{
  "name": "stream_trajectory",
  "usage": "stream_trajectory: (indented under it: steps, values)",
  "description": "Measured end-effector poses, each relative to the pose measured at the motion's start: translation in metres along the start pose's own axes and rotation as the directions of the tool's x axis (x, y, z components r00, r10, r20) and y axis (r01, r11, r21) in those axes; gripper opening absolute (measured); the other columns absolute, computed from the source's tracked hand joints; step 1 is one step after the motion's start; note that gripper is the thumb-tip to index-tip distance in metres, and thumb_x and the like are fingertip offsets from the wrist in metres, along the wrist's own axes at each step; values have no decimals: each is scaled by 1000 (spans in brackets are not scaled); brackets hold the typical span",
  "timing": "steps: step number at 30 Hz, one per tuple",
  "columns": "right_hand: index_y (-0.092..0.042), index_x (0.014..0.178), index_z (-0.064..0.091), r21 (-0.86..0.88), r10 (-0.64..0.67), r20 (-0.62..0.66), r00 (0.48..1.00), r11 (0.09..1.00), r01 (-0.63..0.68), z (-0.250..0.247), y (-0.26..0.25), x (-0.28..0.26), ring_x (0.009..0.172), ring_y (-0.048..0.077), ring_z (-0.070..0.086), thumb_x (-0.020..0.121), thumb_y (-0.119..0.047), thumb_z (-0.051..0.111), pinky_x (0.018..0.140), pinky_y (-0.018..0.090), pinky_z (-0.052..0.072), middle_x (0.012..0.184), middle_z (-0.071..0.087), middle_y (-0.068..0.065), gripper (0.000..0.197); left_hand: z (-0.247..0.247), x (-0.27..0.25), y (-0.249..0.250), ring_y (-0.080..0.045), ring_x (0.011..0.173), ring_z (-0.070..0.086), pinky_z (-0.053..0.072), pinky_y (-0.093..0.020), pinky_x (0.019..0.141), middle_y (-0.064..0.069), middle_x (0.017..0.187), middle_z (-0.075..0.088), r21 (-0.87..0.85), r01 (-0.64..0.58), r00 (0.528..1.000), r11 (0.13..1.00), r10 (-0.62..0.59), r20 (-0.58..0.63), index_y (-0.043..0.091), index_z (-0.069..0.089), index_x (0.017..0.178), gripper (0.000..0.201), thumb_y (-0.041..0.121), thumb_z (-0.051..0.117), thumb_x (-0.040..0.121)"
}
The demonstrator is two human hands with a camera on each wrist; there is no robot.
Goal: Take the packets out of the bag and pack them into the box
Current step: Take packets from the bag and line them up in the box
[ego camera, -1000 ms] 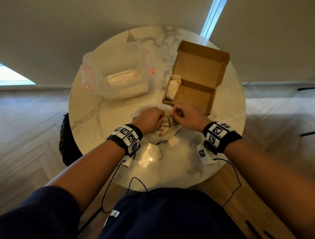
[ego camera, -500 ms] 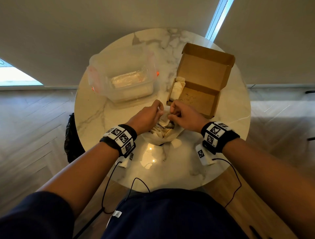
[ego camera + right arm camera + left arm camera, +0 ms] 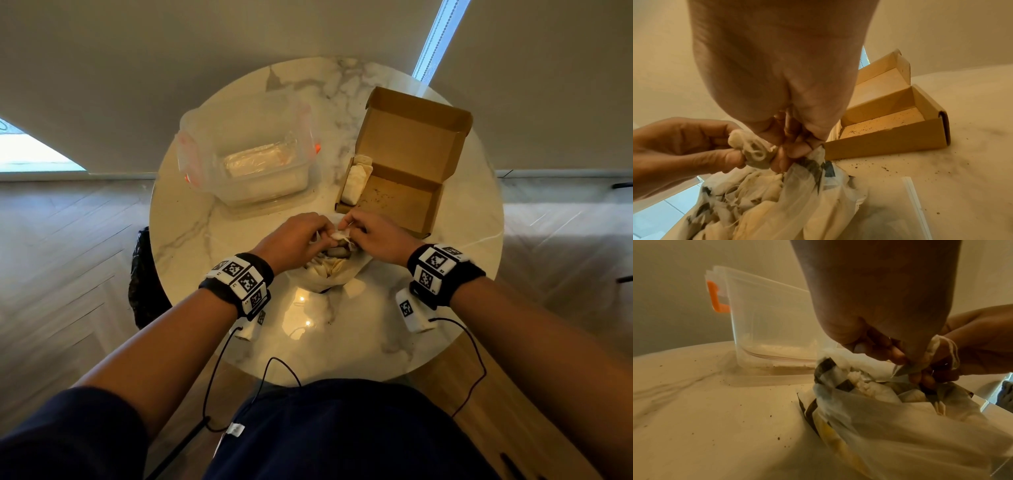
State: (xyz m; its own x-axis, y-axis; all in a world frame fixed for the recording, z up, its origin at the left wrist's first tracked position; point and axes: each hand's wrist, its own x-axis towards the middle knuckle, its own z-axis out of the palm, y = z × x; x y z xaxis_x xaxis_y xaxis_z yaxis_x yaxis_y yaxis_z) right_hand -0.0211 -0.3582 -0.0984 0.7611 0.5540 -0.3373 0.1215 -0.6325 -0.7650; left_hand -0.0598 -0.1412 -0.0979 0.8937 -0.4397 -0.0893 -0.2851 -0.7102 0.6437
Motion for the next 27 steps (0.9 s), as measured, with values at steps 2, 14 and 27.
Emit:
stream_trajectory:
  steps: [2,14,27]
  values:
    - [-19,114,63,-23,-56,29,998,998,57,-2,-2,-2,86,12,59,94,-14,61,74,27,49,95,62,-7,21,0,2,-1,-12,80,53,40,-24,72,3,92,62,18,7,1000,1000,-7,7,16,65,107,19,31,62,97]
    - [-17,103,65,-130,-34,-73,997,991,24,-4,3,-5,82,14,57,97,-27,61,66,22,42,93,66,-2,12,19,13,-6,-9,68,59,43,-27,63,6,79,63,53,154,962,987,-162,221,19,67,91,11,26,59,95]
    - [-18,105,65,-82,10,-116,993,996,-20,-7,9,-1,75,10,56,101,-35,54,64,24,39,86,64,-3,21,-6,9,3,-9,85,55,41,-21,73,9,97,63,16,2,976,1000,-6,218,21,67,108,17,32,56,100]
